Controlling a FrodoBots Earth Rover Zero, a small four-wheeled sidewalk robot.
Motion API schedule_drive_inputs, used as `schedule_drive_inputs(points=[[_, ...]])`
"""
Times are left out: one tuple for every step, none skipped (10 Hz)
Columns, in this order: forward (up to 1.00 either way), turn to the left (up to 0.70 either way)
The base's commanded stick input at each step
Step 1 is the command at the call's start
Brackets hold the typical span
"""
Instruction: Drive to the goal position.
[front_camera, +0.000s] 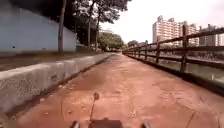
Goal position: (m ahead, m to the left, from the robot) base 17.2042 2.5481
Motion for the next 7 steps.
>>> schedule_drive_inputs(points=[[0.7, 0.0], [0.7, 0.0], [0.7, 0.0], [0.7, 0.0], [0.7, 0.0], [0.7, 0.0], [0.7, 0.0]])
